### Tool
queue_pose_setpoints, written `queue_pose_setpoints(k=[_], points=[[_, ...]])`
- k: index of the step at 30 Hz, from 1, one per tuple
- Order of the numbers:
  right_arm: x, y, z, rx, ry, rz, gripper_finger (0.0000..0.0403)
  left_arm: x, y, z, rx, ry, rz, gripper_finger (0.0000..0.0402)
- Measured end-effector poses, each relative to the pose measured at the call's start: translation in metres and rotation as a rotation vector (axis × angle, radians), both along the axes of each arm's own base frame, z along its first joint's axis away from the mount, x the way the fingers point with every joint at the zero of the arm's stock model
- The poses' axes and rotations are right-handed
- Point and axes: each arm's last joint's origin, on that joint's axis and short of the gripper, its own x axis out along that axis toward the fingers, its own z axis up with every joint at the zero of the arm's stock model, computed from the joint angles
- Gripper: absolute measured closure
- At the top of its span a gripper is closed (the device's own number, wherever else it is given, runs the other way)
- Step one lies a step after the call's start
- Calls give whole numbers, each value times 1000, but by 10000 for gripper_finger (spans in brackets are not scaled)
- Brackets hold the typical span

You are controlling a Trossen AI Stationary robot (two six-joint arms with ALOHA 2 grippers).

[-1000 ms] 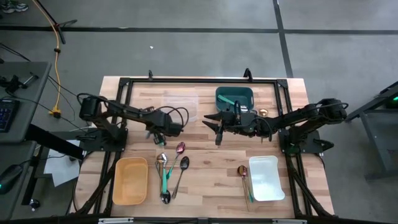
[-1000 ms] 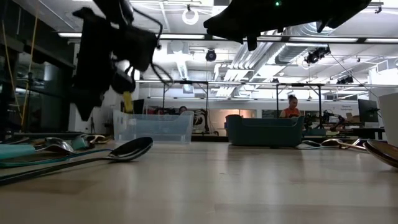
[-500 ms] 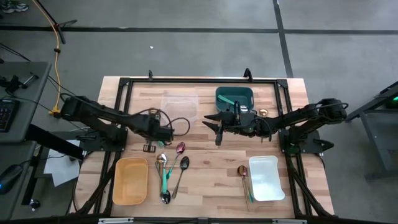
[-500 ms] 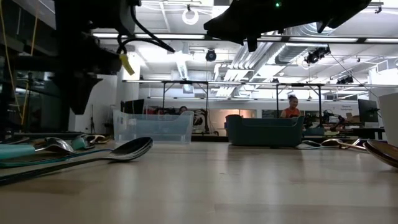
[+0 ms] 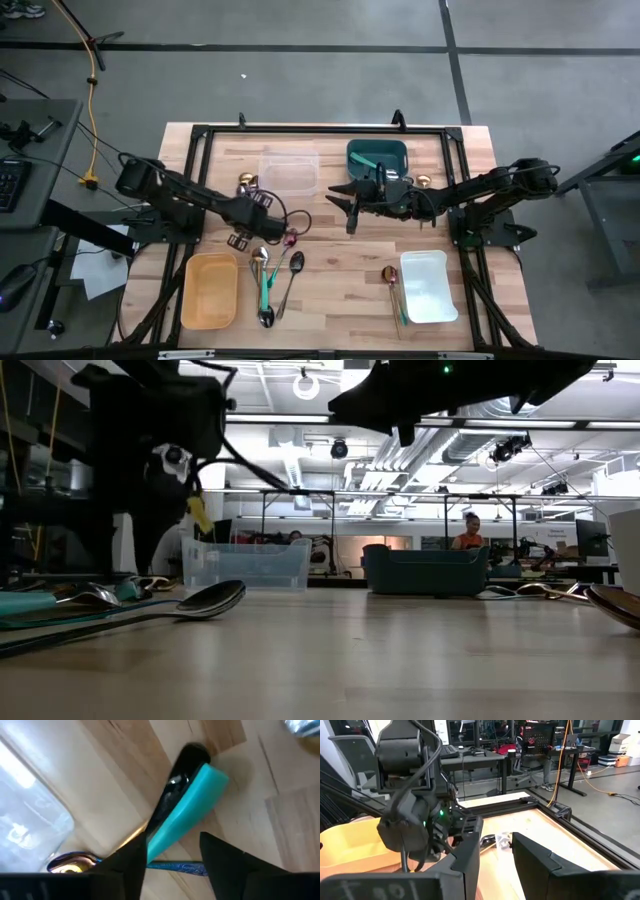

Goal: Sort silverware by color (type)
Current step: Put the green spoon into the blue bin

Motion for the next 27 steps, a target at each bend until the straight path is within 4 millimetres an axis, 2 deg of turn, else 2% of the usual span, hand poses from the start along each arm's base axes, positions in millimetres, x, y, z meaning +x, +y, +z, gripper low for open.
queue_pose_setpoints(k=[5,16,20,27], points=[[0,0,-1,-1,15,0,293,2,-2,-10,-22,52,-30,198],[0,0,-2,9,16,-1,293,6,-1,-21,15,96,-75,212],[0,0,-2,9,16,-1,293,6,-1,-21,29,97,-97,243],[0,0,-2,9,17,-1,293,7,0,-21,44,93,-110,341]])
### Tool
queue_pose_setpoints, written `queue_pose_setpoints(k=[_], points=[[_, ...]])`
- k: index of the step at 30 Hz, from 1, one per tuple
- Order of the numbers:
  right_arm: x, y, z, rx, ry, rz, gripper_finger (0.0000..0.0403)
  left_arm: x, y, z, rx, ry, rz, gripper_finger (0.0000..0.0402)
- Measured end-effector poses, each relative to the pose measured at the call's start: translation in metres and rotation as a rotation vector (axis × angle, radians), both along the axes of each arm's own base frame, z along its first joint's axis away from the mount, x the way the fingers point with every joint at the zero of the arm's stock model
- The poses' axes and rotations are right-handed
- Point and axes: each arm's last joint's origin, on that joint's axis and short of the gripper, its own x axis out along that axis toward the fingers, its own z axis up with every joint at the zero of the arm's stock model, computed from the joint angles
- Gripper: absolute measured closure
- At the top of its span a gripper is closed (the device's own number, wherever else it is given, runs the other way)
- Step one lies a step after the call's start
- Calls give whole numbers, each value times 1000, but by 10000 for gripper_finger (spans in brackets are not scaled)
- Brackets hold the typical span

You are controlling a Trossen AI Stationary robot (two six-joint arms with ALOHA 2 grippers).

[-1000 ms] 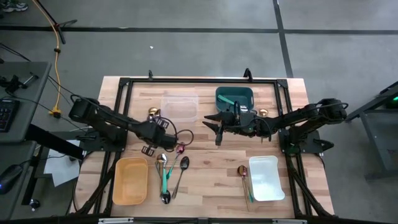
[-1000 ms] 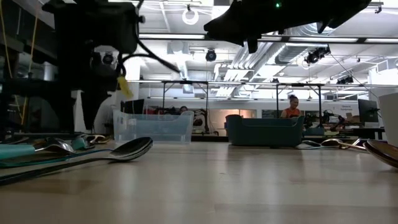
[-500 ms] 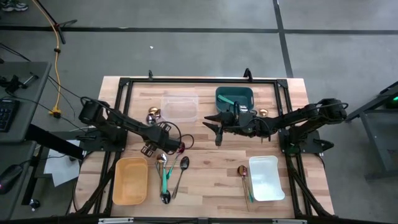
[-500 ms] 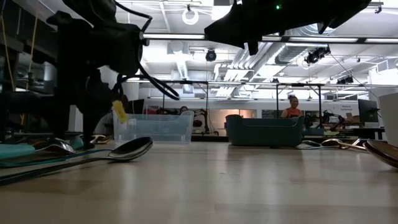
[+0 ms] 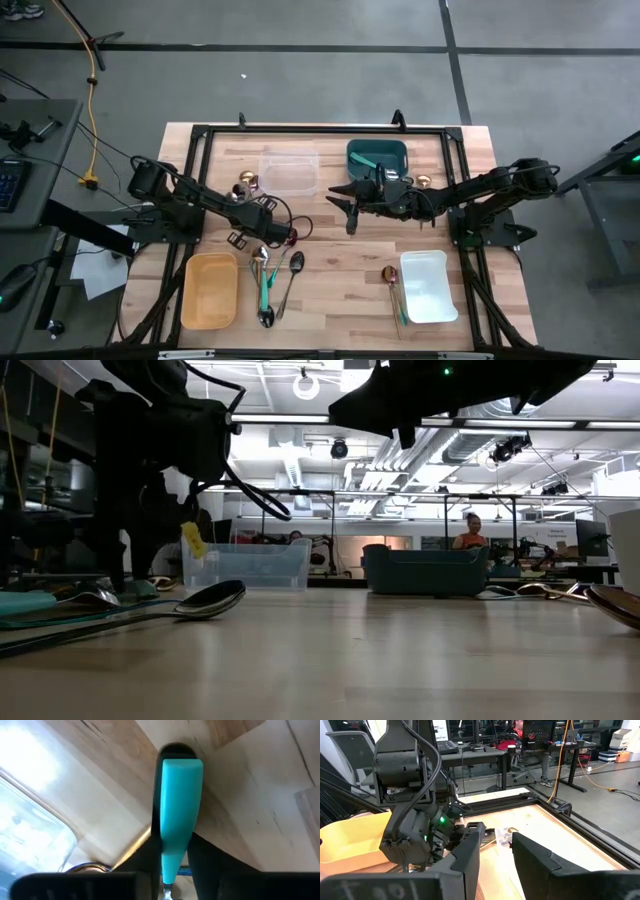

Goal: Sort silverware by color (type)
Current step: Put the green spoon into the blue bin

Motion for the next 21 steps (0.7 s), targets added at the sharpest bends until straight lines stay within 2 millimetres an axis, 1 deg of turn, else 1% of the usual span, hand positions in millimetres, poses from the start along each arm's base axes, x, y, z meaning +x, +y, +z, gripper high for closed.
queue_pose_setpoints(k=[6,10,14,18,21], points=[[0,0,0,0,0,0,293,1,-1,2,-9,4,18,343],[0,0,0,0,0,0,293,4,-2,9,-39,9,48,343],[0,0,0,0,0,0,293,9,-5,24,-58,-42,72,343],[0,0,0,-1,2,0,293,8,-9,43,-58,-98,86,343],[0,0,0,-1,3,0,293,4,-13,61,-56,-135,107,343]])
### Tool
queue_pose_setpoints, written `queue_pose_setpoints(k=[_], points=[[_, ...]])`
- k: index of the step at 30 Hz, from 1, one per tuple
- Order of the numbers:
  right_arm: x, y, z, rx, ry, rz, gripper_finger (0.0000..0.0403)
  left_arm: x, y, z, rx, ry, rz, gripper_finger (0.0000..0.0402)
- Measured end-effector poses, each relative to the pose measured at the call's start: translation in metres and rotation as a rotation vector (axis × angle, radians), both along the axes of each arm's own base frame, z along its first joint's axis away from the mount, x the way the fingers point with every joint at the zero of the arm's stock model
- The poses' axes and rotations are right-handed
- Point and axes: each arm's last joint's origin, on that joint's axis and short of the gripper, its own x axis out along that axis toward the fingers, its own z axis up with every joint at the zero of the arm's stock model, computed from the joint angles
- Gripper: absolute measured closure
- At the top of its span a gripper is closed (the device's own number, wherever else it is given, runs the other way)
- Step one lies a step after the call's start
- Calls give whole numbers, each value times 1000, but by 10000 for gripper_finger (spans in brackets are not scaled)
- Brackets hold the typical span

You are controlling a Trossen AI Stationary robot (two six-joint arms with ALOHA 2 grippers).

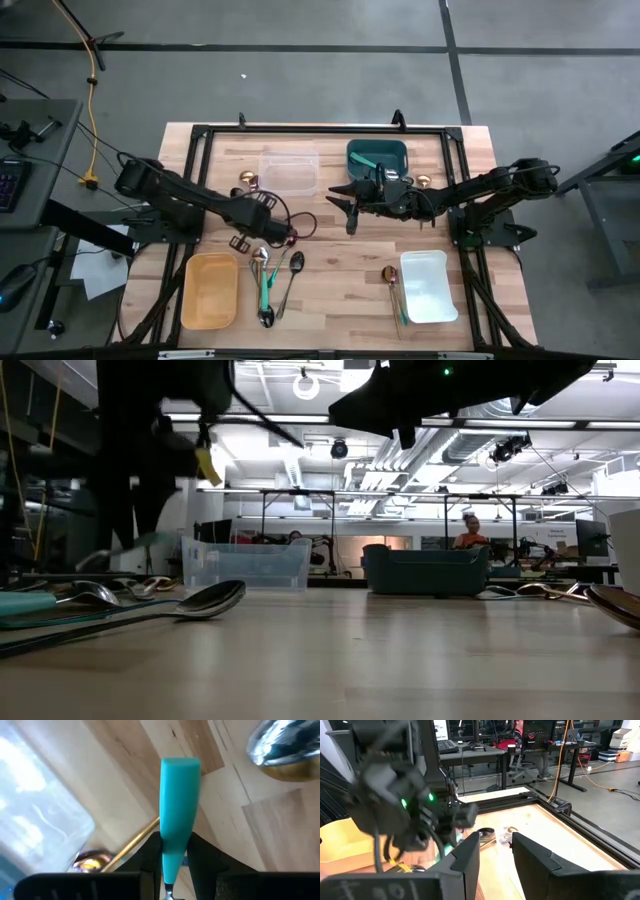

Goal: Sort silverware by color (type)
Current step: Put the green spoon into the blue bin

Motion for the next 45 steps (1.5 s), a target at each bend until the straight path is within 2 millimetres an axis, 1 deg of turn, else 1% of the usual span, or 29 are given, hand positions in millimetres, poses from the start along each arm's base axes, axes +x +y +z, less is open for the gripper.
queue_pose_setpoints(k=[4,7,10,13,15,17,20,23,26,29,32,35,37,41,45], points=[[0,0,0,0,0,0,293,-8,-2,29,53,-89,48,343],[0,0,0,0,-1,0,293,-16,-2,55,83,-234,117,343],[0,0,0,0,-1,0,293,-25,-3,82,32,-460,184,343],[0,0,0,1,-3,9,293,-33,-4,104,-53,-732,226,343],[0,0,0,1,-3,10,293,-37,-6,115,-118,-924,220,343],[0,0,0,1,-3,13,293,-41,-7,120,-180,-1111,176,343],[0,1,0,1,-3,16,293,-45,-8,116,-243,-1365,94,343],[0,1,0,-16,1,17,293,-49,-6,97,-268,-1554,45,343],[0,1,0,-46,9,24,293,-54,-1,75,-273,-1692,44,343],[0,1,0,-70,14,42,293,-58,5,58,-278,-1788,68,343],[0,2,0,-86,17,69,293,-61,11,49,-285,-1820,82,343],[1,2,3,-79,-7,81,293,-61,14,46,-315,-1813,84,343],[2,4,3,-76,-28,123,293,-60,14,45,-334,-1805,69,343],[7,7,-1,-69,-69,225,293,-58,13,42,-340,-1781,59,343],[15,8,-10,-61,-99,238,278,-54,10,36,-337,-1751,51,343]])
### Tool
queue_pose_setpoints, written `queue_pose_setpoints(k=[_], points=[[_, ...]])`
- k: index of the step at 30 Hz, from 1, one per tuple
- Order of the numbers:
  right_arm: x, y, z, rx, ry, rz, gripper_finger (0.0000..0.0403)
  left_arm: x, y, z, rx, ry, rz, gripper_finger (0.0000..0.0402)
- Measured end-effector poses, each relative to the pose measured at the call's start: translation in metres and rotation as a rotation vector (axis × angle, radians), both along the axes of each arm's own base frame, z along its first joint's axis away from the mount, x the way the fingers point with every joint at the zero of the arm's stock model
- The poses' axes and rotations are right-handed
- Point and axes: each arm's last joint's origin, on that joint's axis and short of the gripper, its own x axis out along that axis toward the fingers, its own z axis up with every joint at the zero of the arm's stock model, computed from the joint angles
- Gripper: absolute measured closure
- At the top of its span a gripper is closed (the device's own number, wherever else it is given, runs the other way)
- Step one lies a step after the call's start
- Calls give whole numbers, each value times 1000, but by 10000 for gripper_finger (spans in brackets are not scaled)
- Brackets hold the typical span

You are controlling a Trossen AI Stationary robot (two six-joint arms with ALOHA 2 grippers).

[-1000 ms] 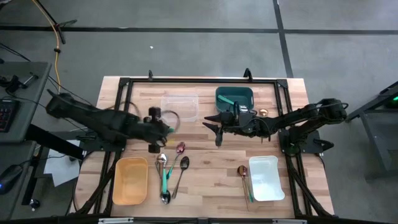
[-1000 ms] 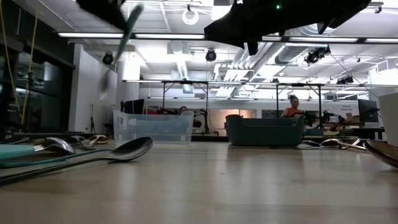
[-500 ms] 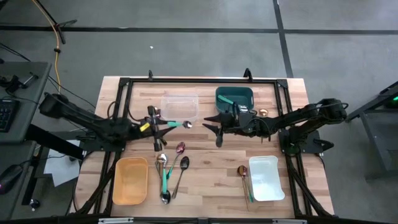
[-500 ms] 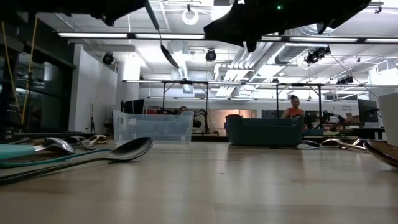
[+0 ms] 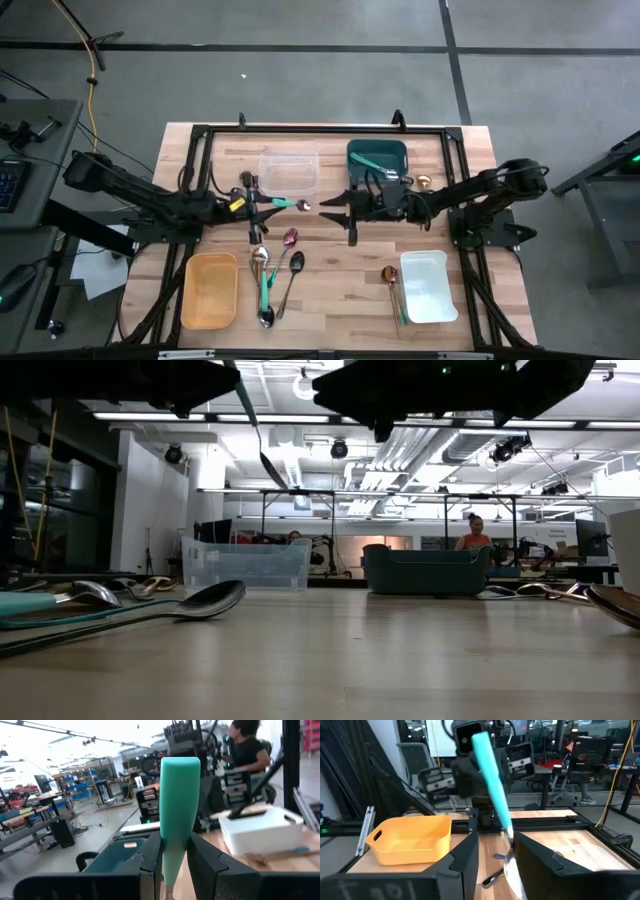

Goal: Sort silverware by color (type)
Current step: Put the green spoon into the blue bin

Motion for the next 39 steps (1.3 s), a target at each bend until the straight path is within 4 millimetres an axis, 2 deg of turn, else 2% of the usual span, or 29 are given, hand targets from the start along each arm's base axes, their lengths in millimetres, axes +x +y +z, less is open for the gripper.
queue_pose_setpoints(k=[7,10,13,22,30,39], points=[[15,-5,-6,33,3,-53,196,6,6,4,-4,-7,35,343],[28,-4,-5,-36,54,-58,161,7,7,3,-42,-3,20,343],[42,-3,-6,-114,142,-71,146,7,6,3,-42,-6,-13,343],[70,-2,-3,-135,206,-84,144,8,4,0,-59,11,-88,343],[73,-1,-1,-100,202,-68,146,8,4,0,-63,19,-87,343],[73,0,0,-51,181,-22,210,11,8,-4,-74,35,-65,343]])
